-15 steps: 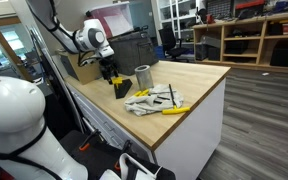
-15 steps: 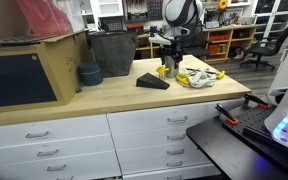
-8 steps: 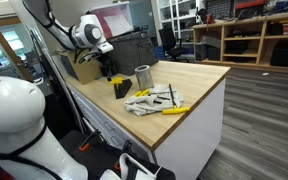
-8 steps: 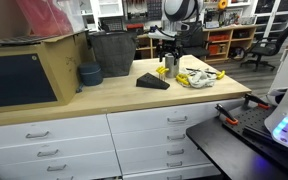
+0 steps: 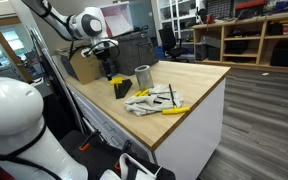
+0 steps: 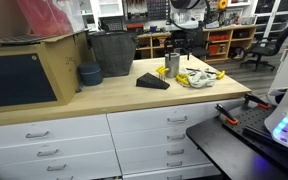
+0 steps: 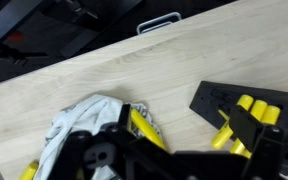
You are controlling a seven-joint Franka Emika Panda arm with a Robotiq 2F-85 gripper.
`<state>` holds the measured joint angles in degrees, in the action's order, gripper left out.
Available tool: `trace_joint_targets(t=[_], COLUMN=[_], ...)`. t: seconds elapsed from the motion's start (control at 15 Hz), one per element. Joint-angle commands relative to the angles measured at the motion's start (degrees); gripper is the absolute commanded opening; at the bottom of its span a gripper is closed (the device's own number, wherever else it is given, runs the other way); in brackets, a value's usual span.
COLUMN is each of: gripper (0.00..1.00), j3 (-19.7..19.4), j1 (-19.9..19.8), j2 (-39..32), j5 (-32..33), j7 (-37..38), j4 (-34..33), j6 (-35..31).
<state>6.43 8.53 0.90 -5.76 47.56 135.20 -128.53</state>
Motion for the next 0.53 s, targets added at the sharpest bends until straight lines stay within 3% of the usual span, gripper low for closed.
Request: trace_joint_targets(t=[0.0,0.13,0.2,0.27,0.47], gripper=[1.00,1.00,0.75,0.74,0.51], j3=[-1.3,-1.9,-2.1,-2.2,-3.1], j1=[-2.4,-3.7,-4.0,-4.0,-2.7], j2=[1.8,-1.7,-3.6,-5.0,-10.3], j5=[4.2,11.9,16.6,21.2,33.6], j7=[-10.4,-9.8,-7.0,-4.0,7.2], j4=[1.9,0.7,-0.1,-0.3,-2.1], j6=[6.9,9.0,9.3,8.9,7.2])
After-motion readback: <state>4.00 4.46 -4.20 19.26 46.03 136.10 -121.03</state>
